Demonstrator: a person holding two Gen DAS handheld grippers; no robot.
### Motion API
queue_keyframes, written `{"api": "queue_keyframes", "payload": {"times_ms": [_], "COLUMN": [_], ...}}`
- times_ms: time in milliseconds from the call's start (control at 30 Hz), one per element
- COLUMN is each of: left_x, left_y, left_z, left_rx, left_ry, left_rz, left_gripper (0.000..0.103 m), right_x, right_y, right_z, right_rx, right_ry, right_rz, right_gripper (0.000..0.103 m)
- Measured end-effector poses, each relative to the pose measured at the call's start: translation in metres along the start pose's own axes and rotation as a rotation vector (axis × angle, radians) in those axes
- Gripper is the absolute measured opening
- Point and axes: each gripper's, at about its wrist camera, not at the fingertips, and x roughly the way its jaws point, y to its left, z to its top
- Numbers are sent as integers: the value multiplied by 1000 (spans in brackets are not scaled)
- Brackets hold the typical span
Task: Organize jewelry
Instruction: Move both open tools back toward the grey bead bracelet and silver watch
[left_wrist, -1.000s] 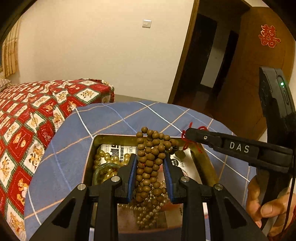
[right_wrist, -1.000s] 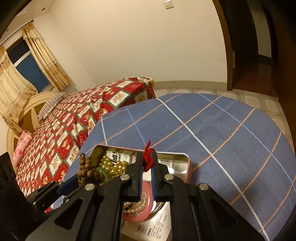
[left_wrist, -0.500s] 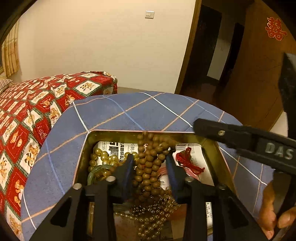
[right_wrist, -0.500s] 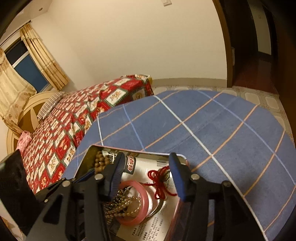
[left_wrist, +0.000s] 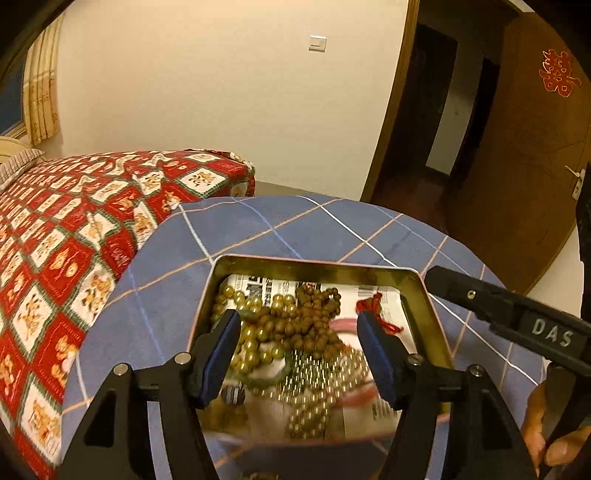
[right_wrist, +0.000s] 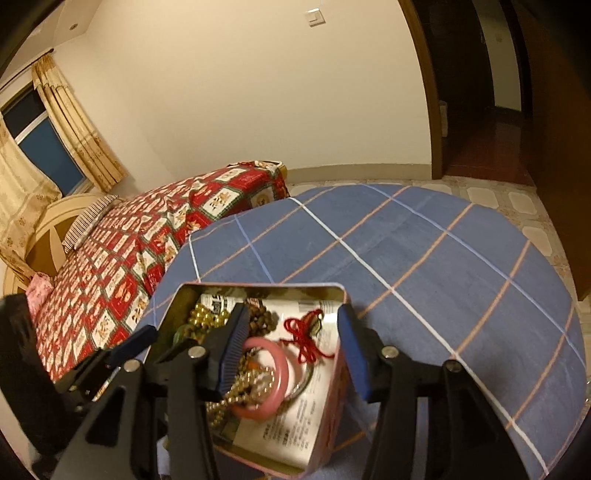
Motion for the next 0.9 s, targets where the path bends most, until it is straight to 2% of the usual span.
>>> {"api": "queue_keyframes", "payload": {"times_ms": [500, 900], "left_x": [-58, -90], "left_y": [12, 19], "left_z": [-50, -76], "left_rx": [-86, -75], "left_ry": [-24, -41], "left_rz": [2, 29], "left_gripper": [66, 66], "right_x": [-40, -60], "right_y": [33, 50], "right_z": [-57, -89], "right_rx": [-65, -107], "right_ry": [-20, -22], "right_rz": [-39, -52], "right_gripper": [58, 58]}}
